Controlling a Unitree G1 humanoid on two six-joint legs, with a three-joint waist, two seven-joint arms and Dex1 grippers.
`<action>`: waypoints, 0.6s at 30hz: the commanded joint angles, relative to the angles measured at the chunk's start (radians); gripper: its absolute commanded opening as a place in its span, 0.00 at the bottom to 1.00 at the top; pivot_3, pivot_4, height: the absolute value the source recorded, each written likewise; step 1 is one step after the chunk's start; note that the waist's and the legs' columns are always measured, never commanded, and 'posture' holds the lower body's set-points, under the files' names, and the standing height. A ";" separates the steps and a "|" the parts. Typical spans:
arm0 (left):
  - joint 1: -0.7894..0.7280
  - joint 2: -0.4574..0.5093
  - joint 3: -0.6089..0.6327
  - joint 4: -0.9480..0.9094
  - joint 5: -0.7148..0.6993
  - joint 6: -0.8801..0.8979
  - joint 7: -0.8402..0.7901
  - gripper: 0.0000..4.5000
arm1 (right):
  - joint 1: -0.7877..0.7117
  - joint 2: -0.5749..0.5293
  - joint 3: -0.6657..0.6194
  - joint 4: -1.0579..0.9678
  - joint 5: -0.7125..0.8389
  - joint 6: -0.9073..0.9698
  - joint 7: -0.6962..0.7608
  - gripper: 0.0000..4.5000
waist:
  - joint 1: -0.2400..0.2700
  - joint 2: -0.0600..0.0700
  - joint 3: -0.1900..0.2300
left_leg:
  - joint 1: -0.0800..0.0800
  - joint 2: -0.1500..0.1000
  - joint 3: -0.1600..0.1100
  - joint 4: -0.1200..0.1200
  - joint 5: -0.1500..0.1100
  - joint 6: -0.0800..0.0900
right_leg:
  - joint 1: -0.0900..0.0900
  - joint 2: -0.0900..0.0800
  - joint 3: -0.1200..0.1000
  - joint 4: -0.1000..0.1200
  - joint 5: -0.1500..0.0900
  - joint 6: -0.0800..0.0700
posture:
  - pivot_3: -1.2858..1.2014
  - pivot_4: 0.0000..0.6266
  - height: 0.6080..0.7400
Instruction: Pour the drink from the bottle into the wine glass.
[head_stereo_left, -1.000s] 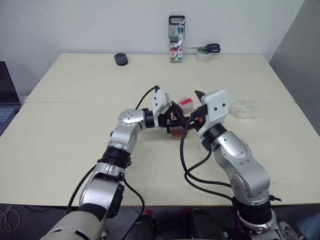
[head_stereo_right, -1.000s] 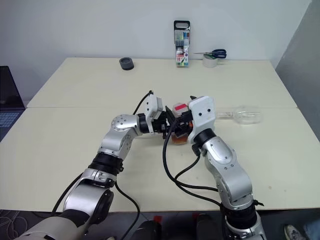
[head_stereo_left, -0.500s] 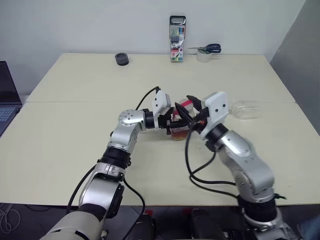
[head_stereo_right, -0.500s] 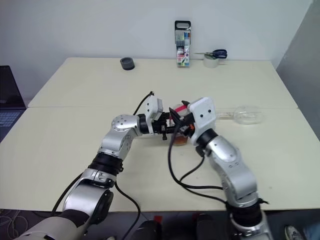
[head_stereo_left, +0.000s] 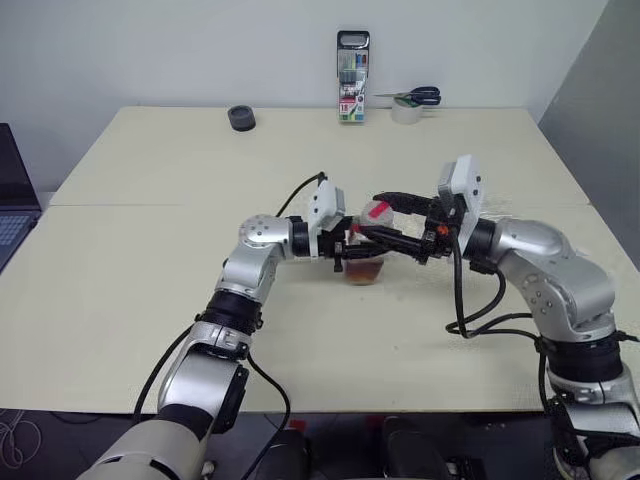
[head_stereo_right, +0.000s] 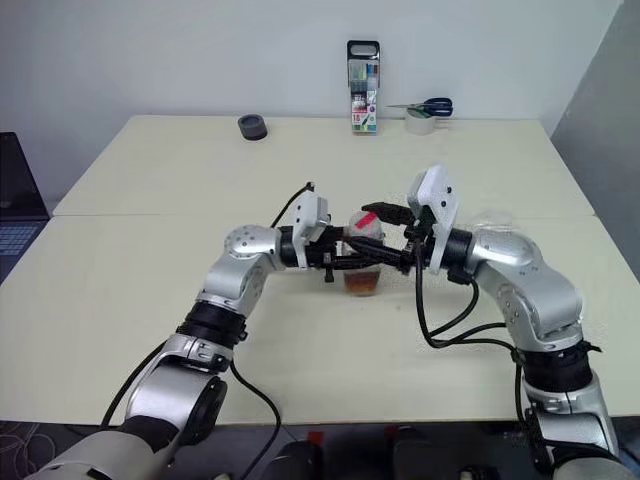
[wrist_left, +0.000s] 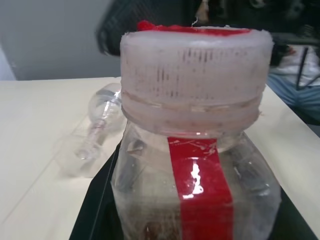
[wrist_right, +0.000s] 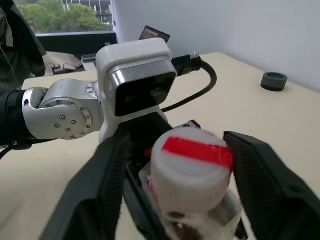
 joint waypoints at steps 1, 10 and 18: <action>-0.022 0.001 0.026 -0.039 -0.035 0.008 0.001 0.38 | 0.052 0.020 -0.049 -0.185 0.056 0.045 -0.098 0.96 | 0.001 0.000 0.000 | 0.000 0.000 0.000 0.000 0.000 0.000 | 0.000 0.000 0.000 0.000 0.000 0.000 | 0.52 0.24 1.00; -0.027 -0.001 0.018 -0.037 -0.040 0.017 -0.022 0.38 | 0.100 0.145 0.048 -0.223 -0.117 -0.023 -0.334 0.96 | 0.000 0.000 0.000 | 0.000 0.000 0.000 0.001 0.002 -0.003 | 0.000 0.001 0.000 0.001 0.000 0.000 | 0.52 0.24 1.00; -0.025 -0.002 0.015 -0.038 -0.033 0.012 -0.035 0.38 | 0.079 0.160 0.022 -0.146 -0.172 -0.051 -0.375 0.96 | -0.001 0.000 0.000 | 0.000 0.000 0.000 0.000 0.002 -0.003 | 0.000 0.001 0.000 0.000 0.000 0.000 | 0.52 0.24 1.00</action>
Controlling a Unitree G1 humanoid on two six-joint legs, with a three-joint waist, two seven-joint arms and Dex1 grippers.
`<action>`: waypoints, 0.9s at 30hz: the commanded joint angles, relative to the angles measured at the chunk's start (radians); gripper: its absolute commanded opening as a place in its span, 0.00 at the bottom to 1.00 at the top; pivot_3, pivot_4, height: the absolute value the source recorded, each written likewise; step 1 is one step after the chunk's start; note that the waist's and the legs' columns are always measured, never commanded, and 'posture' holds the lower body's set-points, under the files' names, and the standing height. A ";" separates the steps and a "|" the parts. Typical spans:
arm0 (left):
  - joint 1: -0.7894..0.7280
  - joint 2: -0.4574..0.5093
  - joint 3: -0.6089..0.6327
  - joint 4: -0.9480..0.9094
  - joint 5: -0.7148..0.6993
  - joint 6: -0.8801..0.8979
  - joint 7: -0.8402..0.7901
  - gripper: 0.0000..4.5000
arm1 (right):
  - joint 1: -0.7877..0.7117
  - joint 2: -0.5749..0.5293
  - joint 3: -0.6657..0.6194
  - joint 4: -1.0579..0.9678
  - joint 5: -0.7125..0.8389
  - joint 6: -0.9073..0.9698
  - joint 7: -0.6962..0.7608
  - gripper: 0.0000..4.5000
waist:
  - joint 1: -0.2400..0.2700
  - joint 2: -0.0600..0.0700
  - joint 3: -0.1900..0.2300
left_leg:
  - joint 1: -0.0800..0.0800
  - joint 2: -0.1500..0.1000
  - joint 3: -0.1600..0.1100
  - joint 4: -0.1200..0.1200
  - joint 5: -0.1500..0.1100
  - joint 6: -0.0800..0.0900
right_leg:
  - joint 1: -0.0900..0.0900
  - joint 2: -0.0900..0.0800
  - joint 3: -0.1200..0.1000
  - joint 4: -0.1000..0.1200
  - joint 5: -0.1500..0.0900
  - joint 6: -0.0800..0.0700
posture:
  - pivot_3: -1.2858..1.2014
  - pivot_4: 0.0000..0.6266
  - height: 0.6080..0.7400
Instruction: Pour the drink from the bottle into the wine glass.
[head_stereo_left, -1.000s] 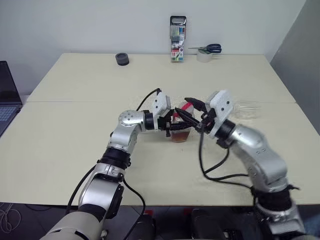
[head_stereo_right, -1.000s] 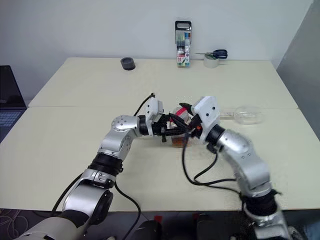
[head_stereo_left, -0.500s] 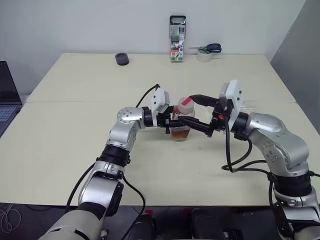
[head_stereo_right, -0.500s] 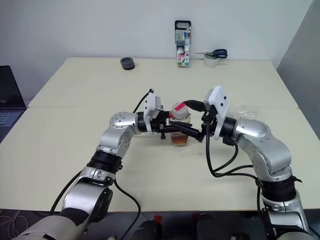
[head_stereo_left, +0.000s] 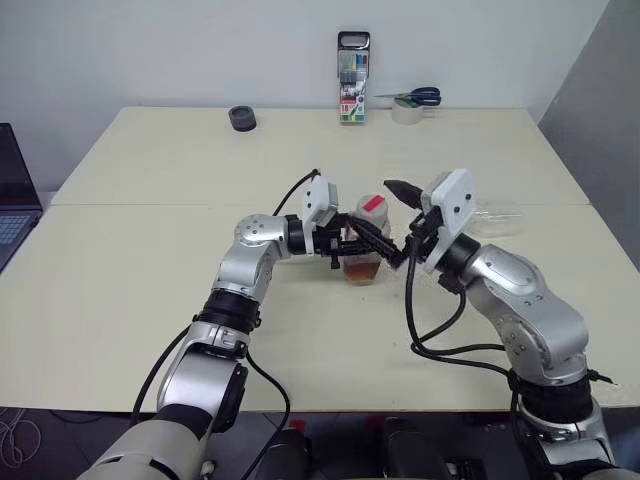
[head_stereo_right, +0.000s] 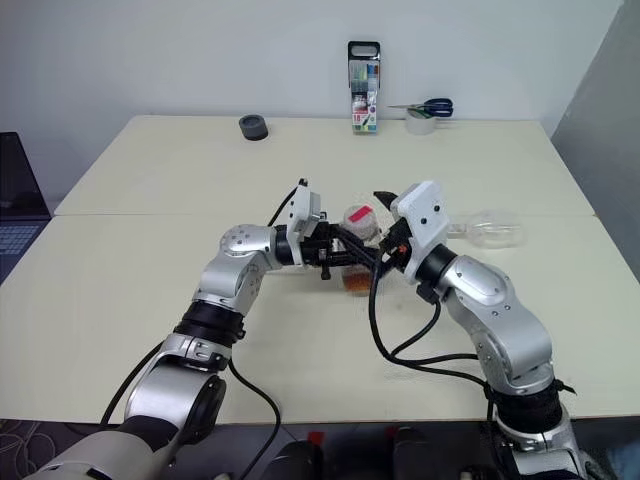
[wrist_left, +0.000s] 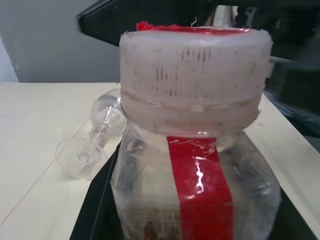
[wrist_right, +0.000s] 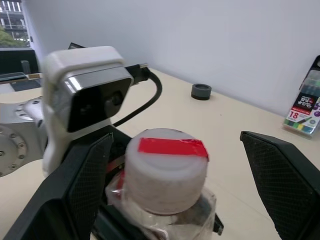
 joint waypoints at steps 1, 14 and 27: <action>-0.023 0.000 0.009 -0.039 -0.016 -0.016 -0.005 0.38 | -0.013 0.001 -0.050 -0.023 0.012 -0.004 -0.013 0.96 | 0.000 0.000 0.000 | 0.000 0.000 0.000 0.000 0.000 0.000 | 0.000 0.000 0.000 0.000 0.000 0.000 | 0.52 0.24 1.00; -0.020 0.010 0.013 -0.021 -0.012 -0.032 0.000 0.38 | 0.058 -0.058 -0.132 -0.119 0.105 0.080 -0.007 0.96 | 0.000 0.000 0.000 | 0.000 0.000 0.000 0.000 0.000 0.001 | 0.000 0.000 0.000 0.000 0.000 0.000 | 0.52 0.24 1.00; -0.038 0.012 0.017 -0.001 -0.020 -0.028 -0.010 0.38 | -0.003 -0.094 -0.044 -0.170 0.129 0.090 0.016 0.96 | 0.000 0.000 0.000 | 0.000 0.000 0.000 0.000 -0.002 0.003 | 0.000 0.000 0.000 0.000 0.000 0.000 | 0.52 0.24 1.00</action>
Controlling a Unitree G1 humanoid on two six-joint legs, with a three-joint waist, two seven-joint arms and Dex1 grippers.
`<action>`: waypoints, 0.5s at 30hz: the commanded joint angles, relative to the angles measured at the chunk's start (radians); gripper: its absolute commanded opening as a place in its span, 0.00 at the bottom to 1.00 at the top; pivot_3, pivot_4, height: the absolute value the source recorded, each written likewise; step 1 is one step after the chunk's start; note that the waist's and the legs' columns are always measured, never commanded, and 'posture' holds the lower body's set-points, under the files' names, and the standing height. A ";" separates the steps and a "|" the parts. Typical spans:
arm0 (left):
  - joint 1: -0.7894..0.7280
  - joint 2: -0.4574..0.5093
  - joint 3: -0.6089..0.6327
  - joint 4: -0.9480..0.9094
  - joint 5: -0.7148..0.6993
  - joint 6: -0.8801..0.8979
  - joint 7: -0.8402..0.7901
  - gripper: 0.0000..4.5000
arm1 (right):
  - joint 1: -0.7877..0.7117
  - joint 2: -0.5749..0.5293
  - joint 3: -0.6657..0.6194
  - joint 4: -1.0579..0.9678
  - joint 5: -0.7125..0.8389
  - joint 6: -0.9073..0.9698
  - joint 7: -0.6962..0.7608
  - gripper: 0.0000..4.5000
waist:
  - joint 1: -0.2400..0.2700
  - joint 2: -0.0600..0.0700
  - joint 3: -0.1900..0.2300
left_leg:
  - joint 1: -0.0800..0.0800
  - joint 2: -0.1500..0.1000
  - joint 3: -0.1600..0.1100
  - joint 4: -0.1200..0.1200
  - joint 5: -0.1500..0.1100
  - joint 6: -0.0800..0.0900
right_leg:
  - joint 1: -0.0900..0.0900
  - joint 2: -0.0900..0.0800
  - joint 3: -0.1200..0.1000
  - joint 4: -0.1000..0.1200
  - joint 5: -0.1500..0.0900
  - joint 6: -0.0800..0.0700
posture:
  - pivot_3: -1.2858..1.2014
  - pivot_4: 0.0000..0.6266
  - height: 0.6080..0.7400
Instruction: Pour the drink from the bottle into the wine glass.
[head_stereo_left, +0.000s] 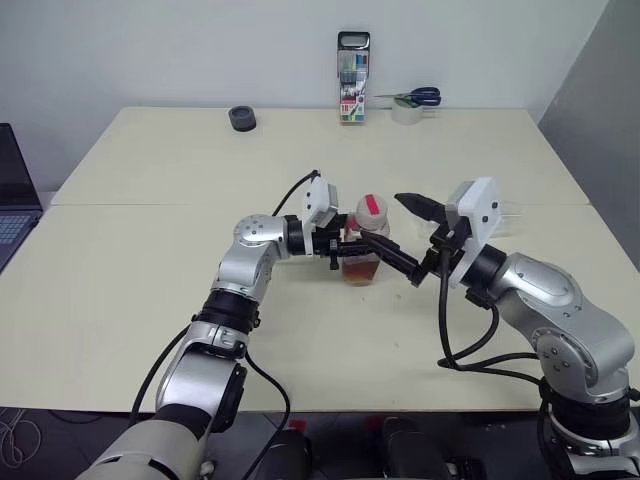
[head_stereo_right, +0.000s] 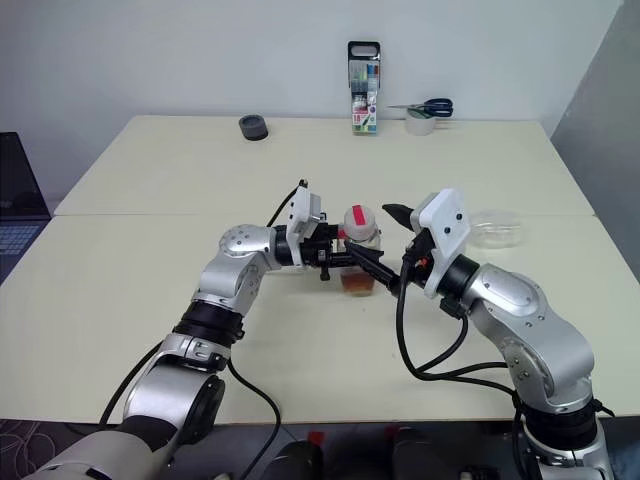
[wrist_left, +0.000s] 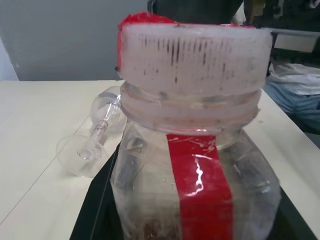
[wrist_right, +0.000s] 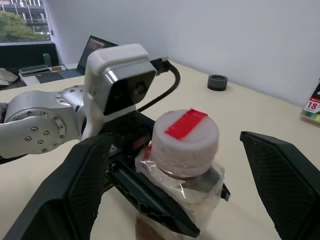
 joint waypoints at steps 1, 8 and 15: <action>-0.038 0.003 0.023 -0.015 -0.022 -0.015 -0.010 0.38 | -0.059 0.023 0.039 0.004 -0.061 -0.047 -0.039 0.96 | -0.001 0.000 0.000 | 0.000 0.000 0.000 0.000 0.000 0.000 | 0.000 0.000 0.000 0.000 0.000 0.000 | 0.52 0.24 1.00; -0.034 0.002 0.018 -0.025 -0.023 -0.011 -0.020 0.38 | -0.105 0.053 0.102 0.099 -0.195 -0.123 -0.077 0.96 | 0.000 0.000 0.000 | 0.000 0.000 0.000 0.000 0.002 -0.003 | 0.000 0.000 0.000 0.000 0.000 0.000 | 0.52 0.24 1.00; -0.027 0.003 0.016 -0.033 -0.022 -0.010 -0.024 0.38 | -0.085 0.053 0.068 0.106 -0.219 -0.128 -0.076 0.96 | 0.000 0.000 0.000 | 0.000 0.000 0.000 0.000 0.002 -0.003 | 0.000 0.000 0.000 0.000 0.000 0.000 | 0.52 0.24 1.00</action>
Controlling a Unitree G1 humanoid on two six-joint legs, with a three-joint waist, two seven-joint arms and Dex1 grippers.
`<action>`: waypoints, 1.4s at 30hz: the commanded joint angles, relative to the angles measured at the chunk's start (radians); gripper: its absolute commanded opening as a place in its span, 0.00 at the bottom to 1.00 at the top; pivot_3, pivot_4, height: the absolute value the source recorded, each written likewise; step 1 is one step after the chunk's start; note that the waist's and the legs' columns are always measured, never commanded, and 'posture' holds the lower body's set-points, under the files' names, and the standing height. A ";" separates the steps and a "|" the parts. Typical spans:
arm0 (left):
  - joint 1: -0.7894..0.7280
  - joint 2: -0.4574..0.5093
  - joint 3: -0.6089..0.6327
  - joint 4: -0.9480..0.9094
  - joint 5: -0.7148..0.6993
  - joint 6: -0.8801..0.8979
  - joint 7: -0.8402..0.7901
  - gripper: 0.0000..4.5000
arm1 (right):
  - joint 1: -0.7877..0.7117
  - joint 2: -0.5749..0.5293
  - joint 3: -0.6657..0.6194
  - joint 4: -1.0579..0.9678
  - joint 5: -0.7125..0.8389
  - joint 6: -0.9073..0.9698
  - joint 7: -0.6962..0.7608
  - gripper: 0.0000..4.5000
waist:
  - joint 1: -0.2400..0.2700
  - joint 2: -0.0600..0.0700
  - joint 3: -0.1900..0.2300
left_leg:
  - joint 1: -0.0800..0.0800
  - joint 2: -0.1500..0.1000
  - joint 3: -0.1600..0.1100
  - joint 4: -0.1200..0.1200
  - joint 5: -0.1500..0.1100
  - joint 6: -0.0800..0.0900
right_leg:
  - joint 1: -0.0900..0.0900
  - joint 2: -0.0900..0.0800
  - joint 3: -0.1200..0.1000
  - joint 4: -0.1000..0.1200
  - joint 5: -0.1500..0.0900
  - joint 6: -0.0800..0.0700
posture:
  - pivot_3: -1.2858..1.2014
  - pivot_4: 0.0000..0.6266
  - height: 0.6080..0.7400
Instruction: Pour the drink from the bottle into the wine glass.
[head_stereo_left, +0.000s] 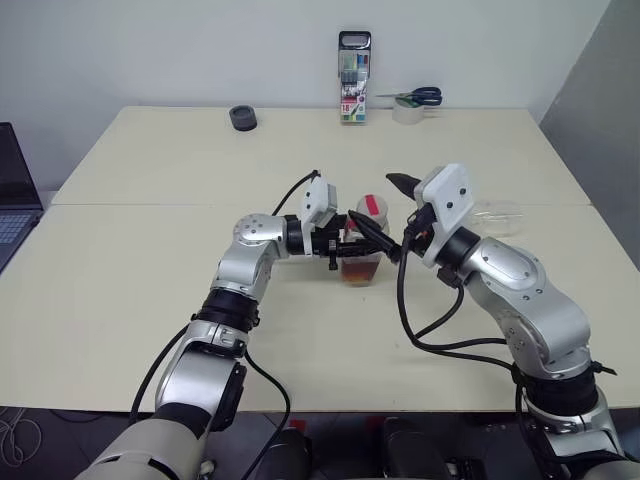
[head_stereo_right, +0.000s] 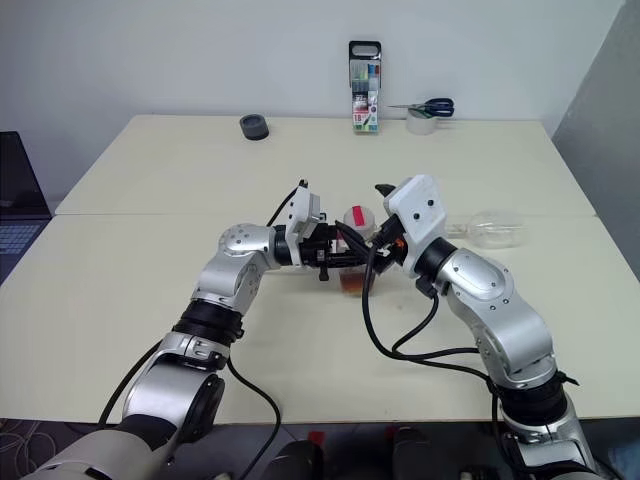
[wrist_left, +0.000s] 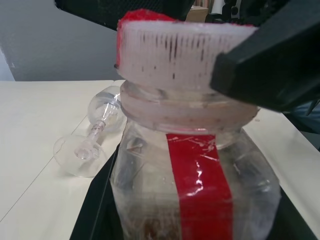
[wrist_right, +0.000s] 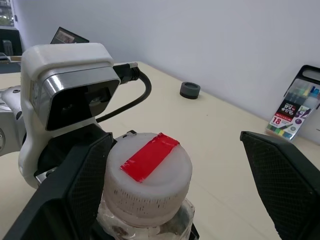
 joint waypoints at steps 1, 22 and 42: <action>-0.021 0.003 0.016 -0.037 -0.021 -0.010 -0.007 0.38 | 0.002 0.002 -0.059 -0.034 0.005 -0.005 -0.012 0.96 | 0.000 0.000 0.000 | 0.000 0.000 0.000 0.000 0.000 0.000 | 0.000 0.000 0.000 0.000 0.000 0.000 | 0.52 0.24 1.00; -0.018 0.005 0.015 -0.027 -0.017 -0.016 -0.008 0.38 | 0.057 -0.043 -0.122 -0.099 0.062 0.054 -0.003 0.96 | 0.000 0.000 0.000 | 0.000 0.000 0.000 0.000 0.000 0.000 | 0.000 0.000 0.000 0.000 0.000 0.000 | 0.52 0.24 1.00; -0.019 0.005 0.015 -0.026 -0.015 -0.021 -0.005 0.38 | 0.073 -0.066 -0.139 -0.105 0.079 0.059 0.002 0.96 | 0.000 0.000 0.000 | 0.000 0.000 0.000 0.000 0.000 0.000 | 0.000 0.000 0.000 0.000 0.000 0.000 | 0.52 0.24 1.00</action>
